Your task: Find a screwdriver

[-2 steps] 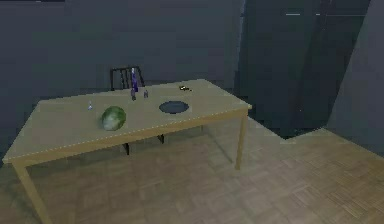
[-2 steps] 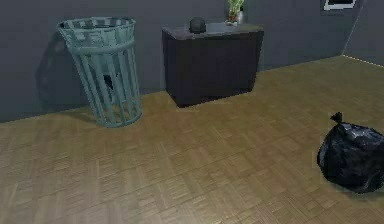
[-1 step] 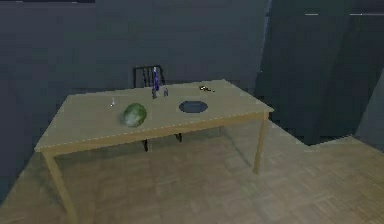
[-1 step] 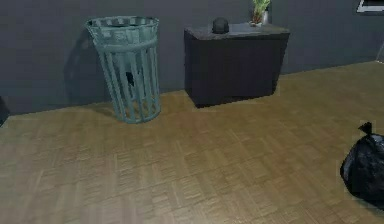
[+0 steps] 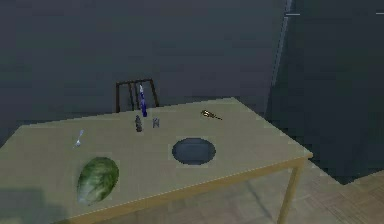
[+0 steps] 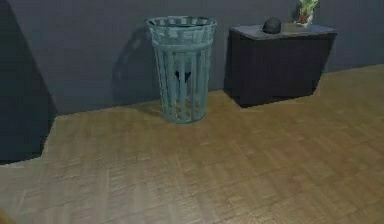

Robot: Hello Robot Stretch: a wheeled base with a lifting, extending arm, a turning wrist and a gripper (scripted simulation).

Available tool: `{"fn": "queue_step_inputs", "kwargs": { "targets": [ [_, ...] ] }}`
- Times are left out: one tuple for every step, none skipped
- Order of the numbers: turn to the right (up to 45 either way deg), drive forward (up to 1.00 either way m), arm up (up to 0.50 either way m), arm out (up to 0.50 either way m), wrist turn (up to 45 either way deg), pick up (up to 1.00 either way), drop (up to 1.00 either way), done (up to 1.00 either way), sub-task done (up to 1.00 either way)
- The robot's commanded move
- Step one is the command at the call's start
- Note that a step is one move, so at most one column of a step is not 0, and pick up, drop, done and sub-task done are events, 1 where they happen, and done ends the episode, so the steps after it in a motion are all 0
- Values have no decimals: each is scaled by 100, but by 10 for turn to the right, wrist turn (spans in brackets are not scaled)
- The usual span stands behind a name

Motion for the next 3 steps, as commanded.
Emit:
{"fn": "queue_step_inputs", "kwargs": {
  "targets": [
    [30,0,0,0,0,0,0,0,0],
    [0,100,0,0,0,0,0,0,0],
    [0,0,0,0,0,0,0,100,0]
  ]
}}
